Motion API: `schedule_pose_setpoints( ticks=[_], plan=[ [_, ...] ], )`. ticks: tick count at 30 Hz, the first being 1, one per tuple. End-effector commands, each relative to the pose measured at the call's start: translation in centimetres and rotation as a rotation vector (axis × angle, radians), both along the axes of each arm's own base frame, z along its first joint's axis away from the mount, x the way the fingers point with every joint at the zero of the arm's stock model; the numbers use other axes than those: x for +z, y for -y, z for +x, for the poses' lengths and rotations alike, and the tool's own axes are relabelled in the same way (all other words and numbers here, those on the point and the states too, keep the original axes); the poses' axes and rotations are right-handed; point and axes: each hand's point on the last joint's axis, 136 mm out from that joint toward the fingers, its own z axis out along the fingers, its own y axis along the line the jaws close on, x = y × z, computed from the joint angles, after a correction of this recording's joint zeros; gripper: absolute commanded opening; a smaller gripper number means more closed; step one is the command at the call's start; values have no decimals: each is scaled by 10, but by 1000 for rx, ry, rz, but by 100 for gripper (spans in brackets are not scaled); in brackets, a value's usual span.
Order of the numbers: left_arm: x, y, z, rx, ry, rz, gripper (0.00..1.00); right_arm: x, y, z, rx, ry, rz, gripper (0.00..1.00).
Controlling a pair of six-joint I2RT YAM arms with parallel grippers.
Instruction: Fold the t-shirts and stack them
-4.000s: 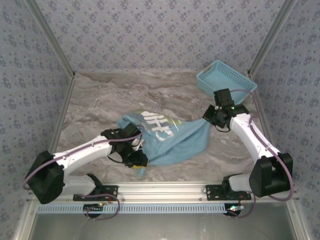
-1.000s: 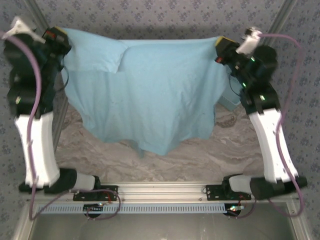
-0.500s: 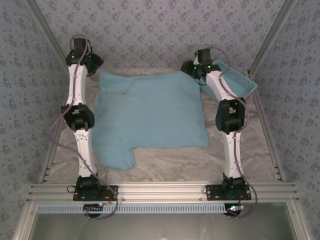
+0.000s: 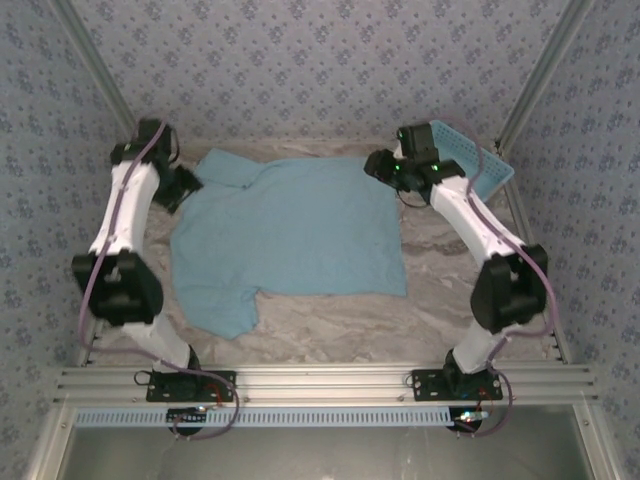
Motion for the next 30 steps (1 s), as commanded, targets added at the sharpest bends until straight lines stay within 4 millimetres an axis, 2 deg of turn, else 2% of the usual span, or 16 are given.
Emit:
schedule_pose_setpoints(
  ticks=[1,5,7,9,11,14,18,20,26,30],
  plan=[
    [-35,-3,-54,68,-64,-50,52,-52,8,-52,-43,-162,-39,48],
    [-91,14,-135,85,-244,-119,51,-101,19,-123,-9,-352,-60,49],
    [-111,16,-168,108,-328,-126,52,-120,29,-154,7,-452,-106,51],
    [-124,14,-192,145,-374,-119,54,-138,34,-183,37,-541,-127,52],
    [-133,11,-202,170,-384,-118,55,-152,39,-200,47,-600,-133,51],
    [-140,6,-203,177,-398,-102,54,-169,47,-208,38,-622,-169,48],
    [-144,3,-203,173,-412,-82,50,-182,64,-214,1,-673,-215,37],
    [-146,0,-205,172,-421,-59,50,-187,70,-218,-11,-682,-231,37],
    [-148,-3,-194,165,-381,-50,45,-186,69,-183,8,-590,-245,29],
    [-155,-5,-193,145,-415,-35,42,-205,68,-182,33,-665,-274,27]
  ],
)
